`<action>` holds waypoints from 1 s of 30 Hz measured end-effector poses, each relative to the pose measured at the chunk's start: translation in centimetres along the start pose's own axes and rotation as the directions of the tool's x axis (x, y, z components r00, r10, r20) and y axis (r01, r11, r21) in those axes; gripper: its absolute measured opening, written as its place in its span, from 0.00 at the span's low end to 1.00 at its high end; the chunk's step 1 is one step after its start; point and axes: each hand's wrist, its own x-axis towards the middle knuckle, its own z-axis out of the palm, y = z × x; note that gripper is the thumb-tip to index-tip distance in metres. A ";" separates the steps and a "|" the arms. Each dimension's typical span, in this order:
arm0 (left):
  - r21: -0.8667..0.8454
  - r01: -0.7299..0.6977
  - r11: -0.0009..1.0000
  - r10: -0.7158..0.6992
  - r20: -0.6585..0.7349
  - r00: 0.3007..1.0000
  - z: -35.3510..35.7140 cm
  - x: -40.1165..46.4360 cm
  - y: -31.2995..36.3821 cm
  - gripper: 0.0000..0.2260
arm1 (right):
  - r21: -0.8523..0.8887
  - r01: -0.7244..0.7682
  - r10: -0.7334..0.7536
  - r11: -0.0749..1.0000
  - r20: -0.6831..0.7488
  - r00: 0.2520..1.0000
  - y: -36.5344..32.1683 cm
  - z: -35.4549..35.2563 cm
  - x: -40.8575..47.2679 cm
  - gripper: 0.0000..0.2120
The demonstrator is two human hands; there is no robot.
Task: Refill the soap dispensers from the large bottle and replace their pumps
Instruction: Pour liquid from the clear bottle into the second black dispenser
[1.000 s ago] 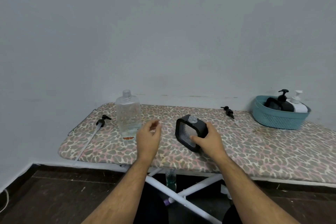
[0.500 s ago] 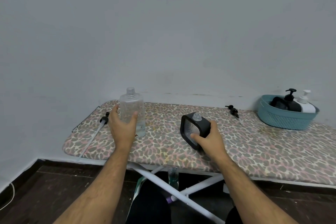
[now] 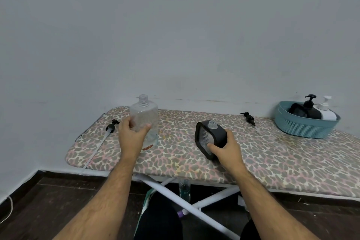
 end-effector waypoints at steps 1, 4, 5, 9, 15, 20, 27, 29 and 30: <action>-0.021 0.002 1.000 -0.002 0.007 1.000 0.1 -0.1 0.0 0.30 | -0.005 -0.002 0.002 1.000 -0.002 1.000 0.0 0.0 0.0 0.26; -0.067 0.003 0.998 -0.001 0.035 0.999 0.5 -0.6 0.4 0.30 | -0.028 0.005 -0.005 1.000 -0.021 1.000 -0.2 -0.2 0.0 0.26; -0.082 0.003 0.997 0.001 0.050 0.999 0.6 -0.7 0.6 0.31 | -0.034 0.006 -0.007 0.999 -0.025 1.000 -0.3 -0.3 -0.1 0.26; -0.096 -0.025 0.995 0.036 0.111 0.993 1.1 -0.9 1.2 0.29 | -0.039 0.012 -0.014 0.999 -0.041 0.999 -0.2 -0.7 -0.2 0.26; -0.057 -0.076 0.995 0.087 0.226 0.970 1.8 -0.9 2.9 0.29 | -0.030 0.023 -0.024 0.999 -0.054 0.998 -0.3 -0.8 -0.1 0.27; 0.032 -0.146 0.989 0.127 0.333 0.934 2.2 -0.7 4.1 0.32 | -0.049 0.038 -0.040 0.998 -0.054 0.998 -0.3 -0.4 -0.2 0.30; 0.194 -0.313 0.930 0.204 0.434 0.877 2.1 -0.1 5.6 0.31 | -0.074 0.034 -0.037 0.997 -0.042 0.998 -0.6 -0.2 -0.1 0.31; 0.221 -0.357 0.908 0.220 0.473 0.853 2.1 0.1 6.0 0.32 | -0.080 0.028 -0.032 0.996 -0.047 0.998 -0.5 -0.2 0.0 0.31; 0.237 -0.382 0.893 0.227 0.496 0.838 2.1 0.3 6.2 0.32 | -0.084 0.029 -0.033 0.996 -0.049 0.998 -0.5 -0.2 -0.1 0.31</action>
